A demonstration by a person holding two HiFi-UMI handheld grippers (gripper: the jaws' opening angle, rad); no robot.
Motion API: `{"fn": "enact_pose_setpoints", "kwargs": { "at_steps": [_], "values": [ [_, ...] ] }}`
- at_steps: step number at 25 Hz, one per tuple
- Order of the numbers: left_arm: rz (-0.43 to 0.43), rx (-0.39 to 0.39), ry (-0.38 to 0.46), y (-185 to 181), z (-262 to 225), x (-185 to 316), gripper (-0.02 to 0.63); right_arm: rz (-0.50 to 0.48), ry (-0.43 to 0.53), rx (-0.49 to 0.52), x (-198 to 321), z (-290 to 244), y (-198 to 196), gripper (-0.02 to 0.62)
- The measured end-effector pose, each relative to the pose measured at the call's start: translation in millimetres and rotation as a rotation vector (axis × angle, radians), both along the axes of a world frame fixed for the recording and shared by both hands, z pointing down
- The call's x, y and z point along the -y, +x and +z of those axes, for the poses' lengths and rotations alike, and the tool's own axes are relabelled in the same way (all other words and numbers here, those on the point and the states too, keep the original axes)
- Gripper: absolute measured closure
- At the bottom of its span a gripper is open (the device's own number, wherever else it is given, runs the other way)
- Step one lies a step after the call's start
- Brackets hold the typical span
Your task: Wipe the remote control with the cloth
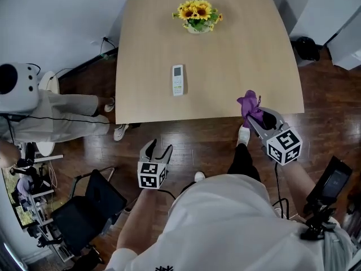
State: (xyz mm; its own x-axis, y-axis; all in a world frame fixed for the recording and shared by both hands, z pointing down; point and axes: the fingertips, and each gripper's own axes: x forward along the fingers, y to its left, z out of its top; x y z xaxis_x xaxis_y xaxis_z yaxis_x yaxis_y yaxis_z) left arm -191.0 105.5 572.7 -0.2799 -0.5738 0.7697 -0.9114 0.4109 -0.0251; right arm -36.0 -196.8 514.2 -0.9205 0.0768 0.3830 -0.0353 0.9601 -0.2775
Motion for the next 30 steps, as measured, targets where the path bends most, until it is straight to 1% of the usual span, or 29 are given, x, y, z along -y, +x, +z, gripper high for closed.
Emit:
{"fn": "enact_pose_setpoints", "kwargs": {
  "at_steps": [3,6,8,10,13,16,20,22,24,28,30],
  "values": [
    [0.083,-0.012,0.136,11.3,-18.0,-28.3,0.314,0.092,0.049,-0.003,-48.2,-14.9,20.4,0.469],
    [0.138,-0.016,0.271,20.7,-44.5,-62.7,0.314,0.174,0.056,0.001,-110.0,-27.0,38.4,0.469],
    [0.161,-0.033,0.331,29.0,-58.8,-74.8,0.314,0.2,0.034,-0.015,-143.8,-28.6,44.6,0.47],
    [0.207,-0.06,0.373,52.0,-72.5,-92.5,0.314,0.208,0.024,-0.044,-184.5,-33.7,62.7,0.469],
    [0.292,-0.08,0.446,81.5,-93.4,-116.8,0.316,0.215,0.09,-0.057,-228.5,-54.5,88.3,0.469],
    [0.343,-0.081,0.48,90.9,-103.3,-123.7,0.316,0.23,0.132,-0.05,-240.3,-69.3,96.5,0.469],
    [0.319,-0.1,0.502,89.4,-109.9,-123.2,0.322,0.212,0.142,-0.033,-245.5,-76.7,87.2,0.469],
    [0.326,-0.118,0.506,100.4,-110.6,-115.9,0.324,0.21,0.145,-0.025,-247.1,-78.9,89.0,0.469],
    [0.357,-0.13,0.515,127.6,-114.4,-103.7,0.324,0.216,0.148,-0.016,-246.6,-86.3,109.4,0.469],
    [0.415,-0.131,0.55,197.9,-134.7,-70.5,0.324,0.212,0.174,-0.002,-234.9,-108.8,173.1,0.469],
    [0.432,-0.114,0.544,213.7,-142.3,-59.7,0.324,0.199,0.185,0.002,-233.1,-110.5,183.9,0.469]
  ]
}}
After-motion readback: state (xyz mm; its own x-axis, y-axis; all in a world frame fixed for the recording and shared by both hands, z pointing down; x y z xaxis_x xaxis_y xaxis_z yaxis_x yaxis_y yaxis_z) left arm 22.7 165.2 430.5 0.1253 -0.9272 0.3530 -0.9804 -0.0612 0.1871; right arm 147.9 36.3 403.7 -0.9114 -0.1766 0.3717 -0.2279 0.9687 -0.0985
